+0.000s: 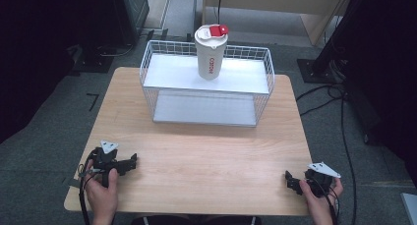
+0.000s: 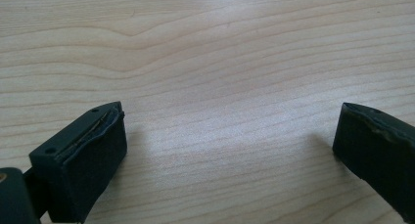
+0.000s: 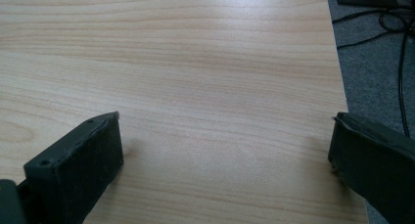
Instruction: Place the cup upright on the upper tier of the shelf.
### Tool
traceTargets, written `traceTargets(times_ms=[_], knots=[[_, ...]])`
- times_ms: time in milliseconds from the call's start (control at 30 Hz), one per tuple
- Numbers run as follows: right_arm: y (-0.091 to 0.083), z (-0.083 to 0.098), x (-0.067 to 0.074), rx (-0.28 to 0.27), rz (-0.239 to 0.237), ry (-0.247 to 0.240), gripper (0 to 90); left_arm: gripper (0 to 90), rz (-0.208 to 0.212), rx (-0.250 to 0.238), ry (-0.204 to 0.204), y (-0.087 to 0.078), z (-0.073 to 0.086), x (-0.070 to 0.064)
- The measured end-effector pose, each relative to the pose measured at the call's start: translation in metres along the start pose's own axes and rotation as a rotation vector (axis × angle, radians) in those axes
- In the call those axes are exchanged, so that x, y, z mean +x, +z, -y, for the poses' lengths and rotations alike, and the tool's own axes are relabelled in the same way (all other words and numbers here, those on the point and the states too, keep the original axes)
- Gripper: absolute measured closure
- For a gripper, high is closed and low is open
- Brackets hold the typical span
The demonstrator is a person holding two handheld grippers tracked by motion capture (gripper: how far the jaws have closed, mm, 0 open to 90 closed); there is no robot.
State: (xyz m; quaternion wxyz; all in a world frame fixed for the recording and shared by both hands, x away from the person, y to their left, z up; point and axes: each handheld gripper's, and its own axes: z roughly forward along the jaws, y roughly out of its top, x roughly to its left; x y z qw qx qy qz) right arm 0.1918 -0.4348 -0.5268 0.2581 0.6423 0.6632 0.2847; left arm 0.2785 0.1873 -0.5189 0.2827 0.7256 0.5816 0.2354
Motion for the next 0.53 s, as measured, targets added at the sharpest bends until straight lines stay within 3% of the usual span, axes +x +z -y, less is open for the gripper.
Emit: traceTargets(times_ms=[533], knots=[[0.0003, -0.0003, 0.0, 0.0, 0.001, 0.004, 0.0, 0.0, 0.0, 0.0, 0.0, 0.0, 0.0, 0.0]])
